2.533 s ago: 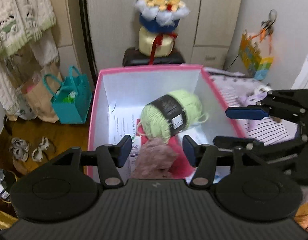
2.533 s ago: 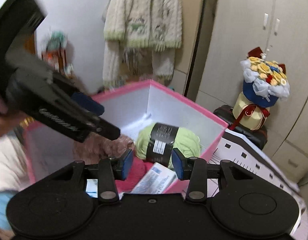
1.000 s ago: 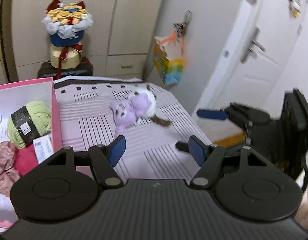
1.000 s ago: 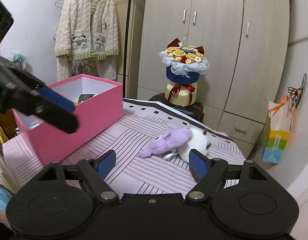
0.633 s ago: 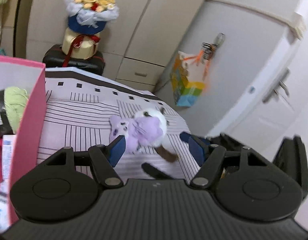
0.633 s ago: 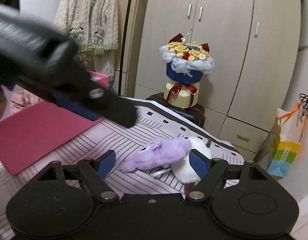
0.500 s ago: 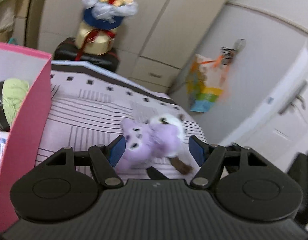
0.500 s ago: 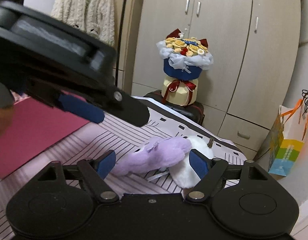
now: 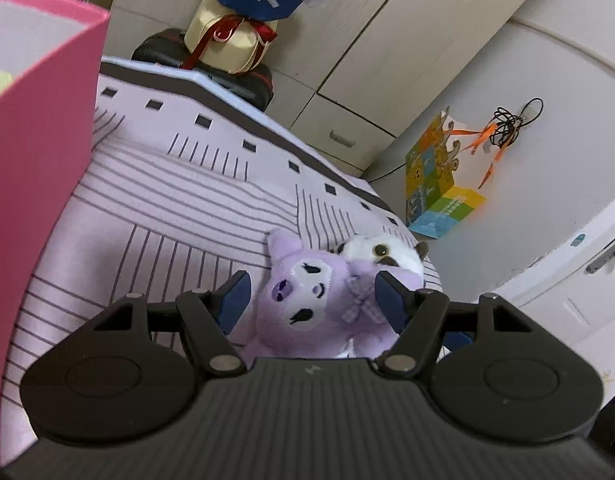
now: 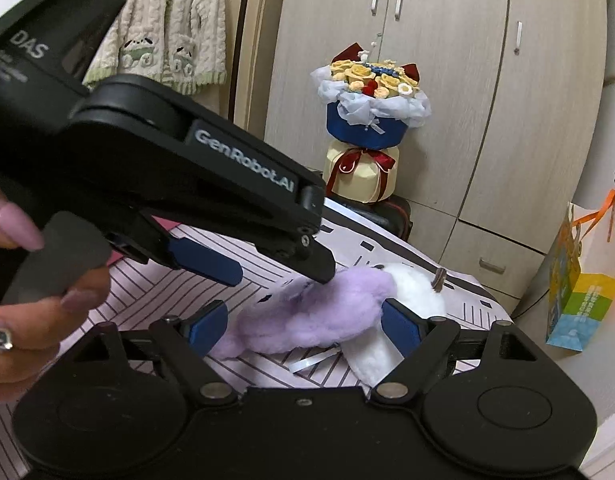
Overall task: Organize soft objects
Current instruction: 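Grasp the purple plush toy with both grippers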
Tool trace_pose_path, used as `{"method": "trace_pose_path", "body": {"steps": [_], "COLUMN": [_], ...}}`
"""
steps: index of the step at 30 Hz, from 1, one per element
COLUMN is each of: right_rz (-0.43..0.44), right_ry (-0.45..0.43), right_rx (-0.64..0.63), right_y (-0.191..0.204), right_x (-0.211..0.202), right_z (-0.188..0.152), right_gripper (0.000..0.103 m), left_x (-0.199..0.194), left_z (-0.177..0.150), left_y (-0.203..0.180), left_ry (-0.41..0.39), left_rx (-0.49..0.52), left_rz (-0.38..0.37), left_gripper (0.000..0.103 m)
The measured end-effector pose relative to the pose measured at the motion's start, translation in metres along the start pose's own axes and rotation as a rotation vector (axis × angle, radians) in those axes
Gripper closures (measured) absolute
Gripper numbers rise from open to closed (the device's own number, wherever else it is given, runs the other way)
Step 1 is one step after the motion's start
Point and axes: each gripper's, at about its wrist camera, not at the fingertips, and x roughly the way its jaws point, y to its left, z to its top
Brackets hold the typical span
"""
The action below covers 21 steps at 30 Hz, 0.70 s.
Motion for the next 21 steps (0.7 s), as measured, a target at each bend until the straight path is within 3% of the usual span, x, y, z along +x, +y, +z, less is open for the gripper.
{"method": "trace_pose_path", "body": {"steps": [9,15,21], "right_rz": [-0.013,-0.018,-0.025], "right_ry": [0.022,0.025,0.051], "right_rx": [-0.004,0.011,0.070], "right_y": [0.002,0.005,0.011], "right_x": [0.012,0.017,0.017], "right_z": [-0.006,-0.010,-0.014], "right_gripper": [0.015,0.013,0.013], "left_x": [0.011,0.009,0.002], "left_z": [-0.004,-0.010,-0.016], "left_y": [0.015,0.015,0.010], "left_ry": [0.056,0.041,0.019], "left_rx": [-0.071,-0.053,-0.016], "left_rz": [-0.056,-0.051,-0.038], "left_gripper": [0.036,0.047,0.049]}}
